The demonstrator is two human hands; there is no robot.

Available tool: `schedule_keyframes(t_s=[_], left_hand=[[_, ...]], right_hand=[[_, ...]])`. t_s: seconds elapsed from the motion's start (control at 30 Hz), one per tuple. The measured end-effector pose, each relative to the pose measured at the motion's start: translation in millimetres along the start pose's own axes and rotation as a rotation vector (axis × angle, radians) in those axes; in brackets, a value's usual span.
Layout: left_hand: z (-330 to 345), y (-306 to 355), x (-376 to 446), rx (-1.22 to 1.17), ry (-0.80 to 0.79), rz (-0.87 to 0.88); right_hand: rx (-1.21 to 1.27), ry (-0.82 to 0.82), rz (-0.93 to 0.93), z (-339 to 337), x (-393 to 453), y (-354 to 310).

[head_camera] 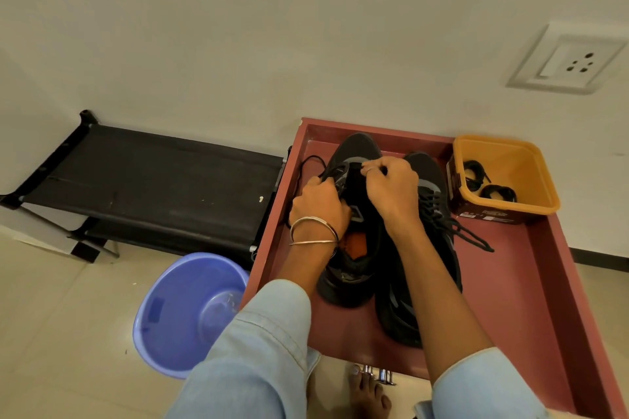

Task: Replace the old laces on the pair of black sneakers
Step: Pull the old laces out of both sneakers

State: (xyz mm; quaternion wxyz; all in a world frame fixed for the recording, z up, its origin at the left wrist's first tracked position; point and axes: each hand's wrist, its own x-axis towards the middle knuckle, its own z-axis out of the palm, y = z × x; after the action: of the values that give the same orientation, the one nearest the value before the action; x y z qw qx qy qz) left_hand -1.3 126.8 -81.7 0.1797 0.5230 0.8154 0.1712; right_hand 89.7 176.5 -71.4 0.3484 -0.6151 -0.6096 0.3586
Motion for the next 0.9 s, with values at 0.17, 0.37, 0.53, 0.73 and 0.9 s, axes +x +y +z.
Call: schedule_keyframes(t_s=[0.17,0.37,0.53,0.73,0.9], left_hand=[[0,-1,2,-0.006,-0.036,-0.004],[0,-3,3,-0.006,-0.046,0.009],[-1,-4,6,0.022,-0.066,-0.007],[-2,-5,5,0.059,-0.08,0.002],[-4,-4,5,0.059,-0.082,-0.017]], right_hand=[[0.435,-0.002,0.338,1,5,1],[0.721,-0.03,0.523,-12,5,-2],[0.689,0.067,0.399,-20,12,-2],[-0.188,0.1,-0.046,-16,12,6],[-0.412,0.15,-0.333,-16,8,-10]])
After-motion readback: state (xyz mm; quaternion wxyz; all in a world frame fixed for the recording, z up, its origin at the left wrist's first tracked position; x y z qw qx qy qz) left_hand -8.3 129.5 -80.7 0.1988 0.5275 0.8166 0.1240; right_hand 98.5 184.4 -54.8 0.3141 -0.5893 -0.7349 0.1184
